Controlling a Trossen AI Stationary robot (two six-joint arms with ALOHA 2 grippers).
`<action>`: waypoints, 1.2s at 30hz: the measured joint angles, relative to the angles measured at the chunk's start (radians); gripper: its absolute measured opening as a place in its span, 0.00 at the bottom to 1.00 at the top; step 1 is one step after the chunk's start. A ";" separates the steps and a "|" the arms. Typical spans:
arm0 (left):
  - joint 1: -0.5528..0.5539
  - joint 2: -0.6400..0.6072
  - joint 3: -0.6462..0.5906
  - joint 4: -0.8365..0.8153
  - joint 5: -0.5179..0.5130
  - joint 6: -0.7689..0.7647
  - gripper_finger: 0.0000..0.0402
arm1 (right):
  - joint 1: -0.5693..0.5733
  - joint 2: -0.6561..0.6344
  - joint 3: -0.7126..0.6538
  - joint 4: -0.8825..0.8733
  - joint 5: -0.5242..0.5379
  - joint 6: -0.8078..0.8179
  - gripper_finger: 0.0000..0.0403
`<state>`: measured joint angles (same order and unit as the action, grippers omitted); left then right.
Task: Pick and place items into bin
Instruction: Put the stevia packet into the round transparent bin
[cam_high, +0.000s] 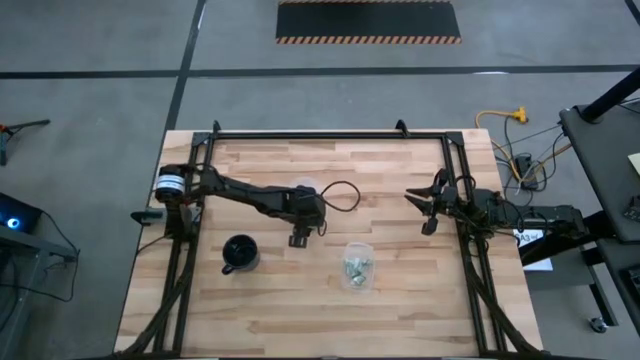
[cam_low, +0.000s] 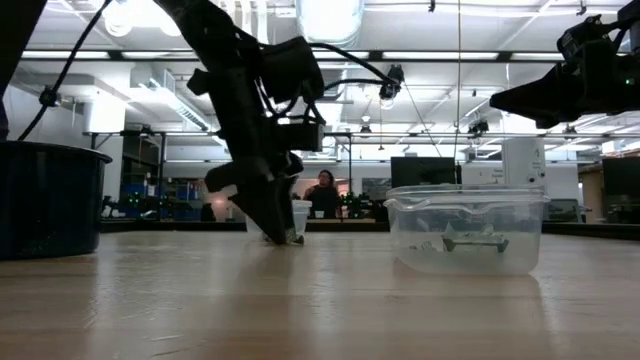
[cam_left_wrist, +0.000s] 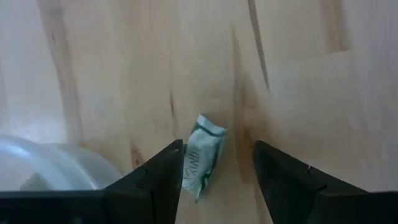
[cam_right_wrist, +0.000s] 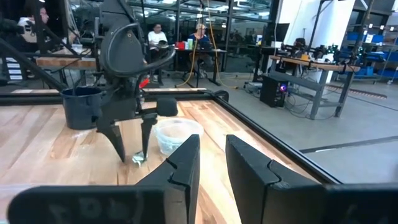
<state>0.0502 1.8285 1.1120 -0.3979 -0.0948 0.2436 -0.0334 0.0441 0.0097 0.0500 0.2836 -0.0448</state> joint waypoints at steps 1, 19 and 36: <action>0.001 0.008 0.004 0.003 0.000 0.000 0.44 | 0.000 0.000 0.000 0.000 -0.001 0.000 0.17; 0.004 0.029 0.009 0.009 -0.007 -0.027 0.42 | 0.000 0.003 0.000 0.000 -0.002 0.000 0.17; -0.006 0.038 0.010 0.051 -0.063 -0.053 0.01 | 0.000 0.003 0.000 0.000 -0.003 0.000 0.17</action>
<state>0.0441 1.8668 1.1218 -0.3470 -0.1581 0.1907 -0.0332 0.0467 0.0093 0.0496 0.2807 -0.0448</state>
